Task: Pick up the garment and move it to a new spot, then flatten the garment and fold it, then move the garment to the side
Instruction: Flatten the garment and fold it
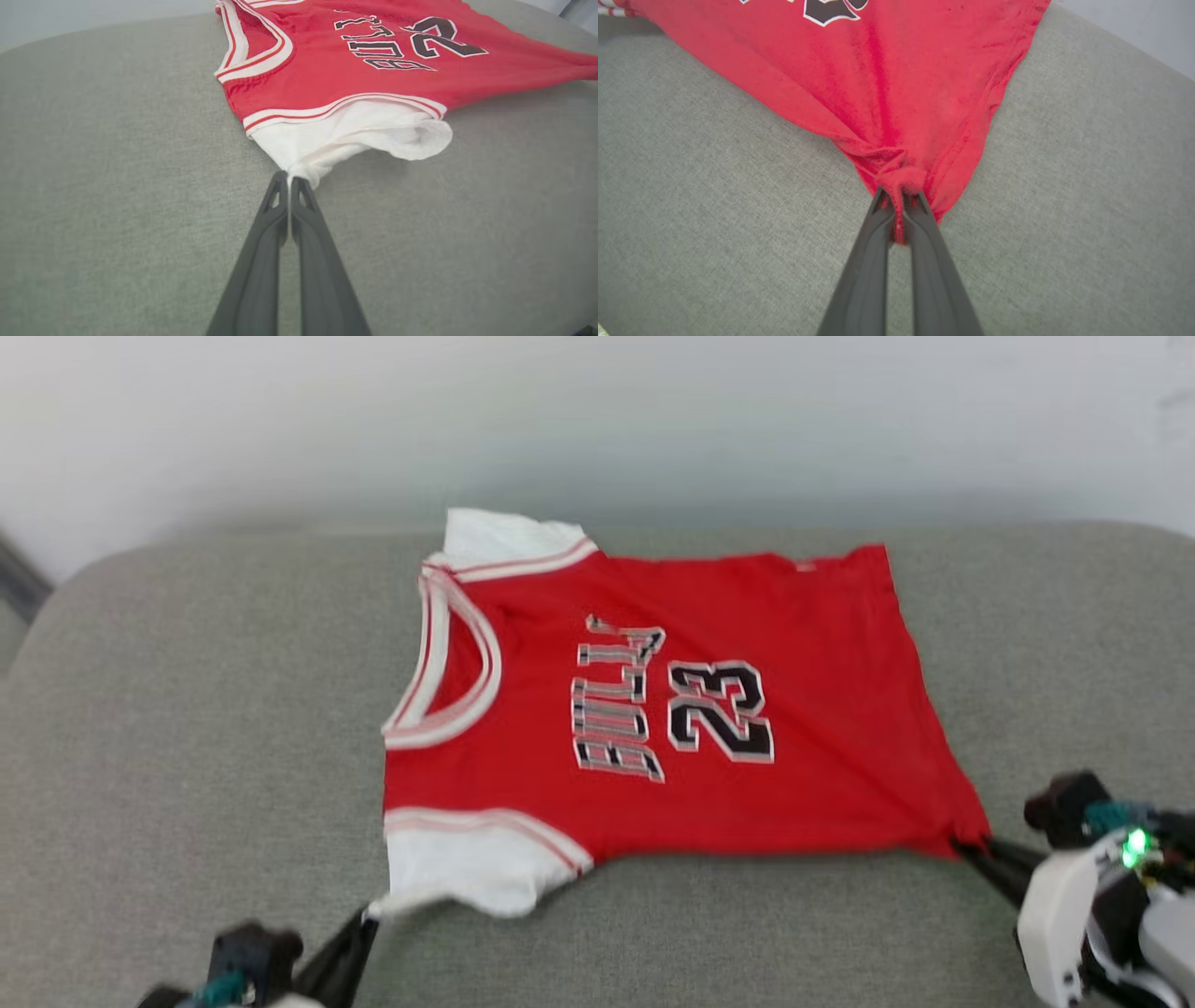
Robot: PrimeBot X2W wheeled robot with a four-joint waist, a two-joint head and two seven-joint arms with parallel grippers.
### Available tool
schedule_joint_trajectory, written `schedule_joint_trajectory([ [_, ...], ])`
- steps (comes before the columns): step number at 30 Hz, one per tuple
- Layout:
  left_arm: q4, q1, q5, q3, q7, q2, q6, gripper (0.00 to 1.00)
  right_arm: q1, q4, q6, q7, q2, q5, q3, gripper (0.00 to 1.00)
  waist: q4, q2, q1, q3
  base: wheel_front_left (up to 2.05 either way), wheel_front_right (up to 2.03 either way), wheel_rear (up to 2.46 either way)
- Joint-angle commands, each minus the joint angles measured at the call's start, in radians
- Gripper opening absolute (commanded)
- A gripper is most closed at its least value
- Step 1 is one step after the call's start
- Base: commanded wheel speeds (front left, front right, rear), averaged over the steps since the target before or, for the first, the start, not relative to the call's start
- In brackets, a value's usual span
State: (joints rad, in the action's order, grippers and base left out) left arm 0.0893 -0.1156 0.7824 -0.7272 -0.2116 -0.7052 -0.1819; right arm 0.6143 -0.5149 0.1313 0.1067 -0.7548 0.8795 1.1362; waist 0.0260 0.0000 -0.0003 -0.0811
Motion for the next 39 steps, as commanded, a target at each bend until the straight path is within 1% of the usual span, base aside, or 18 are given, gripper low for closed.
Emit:
schedule_joint_trajectory([
  [1,-0.032,0.063,0.014,0.0,0.001,-0.013,-0.028,0.0,-0.055,0.01,-0.001,0.008,-0.019,-0.005,-0.006,0.0,0.005,0.0,0.0003,0.043,0.0,0.0,0.0],
  [6,-0.091,0.187,0.045,-0.011,0.011,-0.045,-0.081,0.0,-0.181,0.044,-0.001,0.015,-0.047,0.009,-0.041,0.0,0.019,0.0,0.0003,0.092,0.0,0.0,0.0],
  [9,-0.118,0.248,0.081,-0.007,0.021,-0.06,-0.104,0.0,-0.254,0.073,-0.001,0.005,-0.063,0.01,-0.07,0.0,0.023,0.0,0.0003,0.105,0.0,0.0,0.0],
  [12,-0.142,0.294,0.097,-0.023,0.04,-0.073,-0.112,0.0,-0.313,0.094,-0.001,-0.003,-0.075,0.007,-0.107,0.0,0.025,0.0,0.0003,0.112,0.0,0.0,0.0],
  [14,-0.152,0.315,0.103,-0.034,0.056,-0.077,-0.11,0.0,-0.356,0.105,-0.001,-0.013,-0.074,0.008,-0.13,0.0,0.029,0.0,0.0003,0.113,0.0,0.0,0.0],
  [18,-0.158,0.309,0.102,-0.042,0.059,-0.069,-0.111,0.0,-0.409,0.137,-0.001,-0.042,-0.071,-0.007,-0.172,0.0,0.03,0.0,0.0003,0.105,0.0,0.0,0.0],
  [22,-0.148,0.249,0.073,-0.038,0.051,-0.065,-0.092,0.0,-0.423,0.162,-0.001,-0.058,-0.064,-0.029,-0.237,0.0,0.033,0.0,0.0003,0.094,0.0,0.0,0.0],
  [25,-0.135,0.177,0.034,-0.035,0.06,-0.079,-0.069,0.0,-0.417,0.186,-0.001,-0.076,-0.061,-0.047,-0.288,0.0,0.034,0.0,0.0003,0.087,0.0,0.0,0.0],
  [26,-0.135,0.177,0.034,-0.035,0.06,-0.079,-0.069,0.0,-0.417,0.186,-0.001,-0.076,-0.061,-0.047,-0.288,0.0,0.034,0.0,0.0003,0.087,0.0,0.0,0.0],
  [28,-0.129,0.121,0.014,-0.033,0.071,-0.08,-0.049,0.0,-0.412,0.203,-0.001,-0.09,-0.058,-0.056,-0.322,0.0,0.032,0.0,0.0003,0.076,0.0,0.0,0.0],
  [34,-0.084,-0.049,-0.024,-0.018,0.105,-0.06,0.001,0.0,-0.376,0.243,-0.001,-0.125,-0.042,-0.088,-0.409,0.0,0.011,0.0,0.0003,0.03,0.0,0.0,0.0],
  [39,-0.002,-0.188,-0.047,-0.011,0.119,-0.032,0.055,0.0,-0.353,0.254,-0.001,-0.142,-0.011,-0.105,-0.459,0.0,-0.006,0.0,0.0003,-0.017,0.0,0.0,0.0],
])
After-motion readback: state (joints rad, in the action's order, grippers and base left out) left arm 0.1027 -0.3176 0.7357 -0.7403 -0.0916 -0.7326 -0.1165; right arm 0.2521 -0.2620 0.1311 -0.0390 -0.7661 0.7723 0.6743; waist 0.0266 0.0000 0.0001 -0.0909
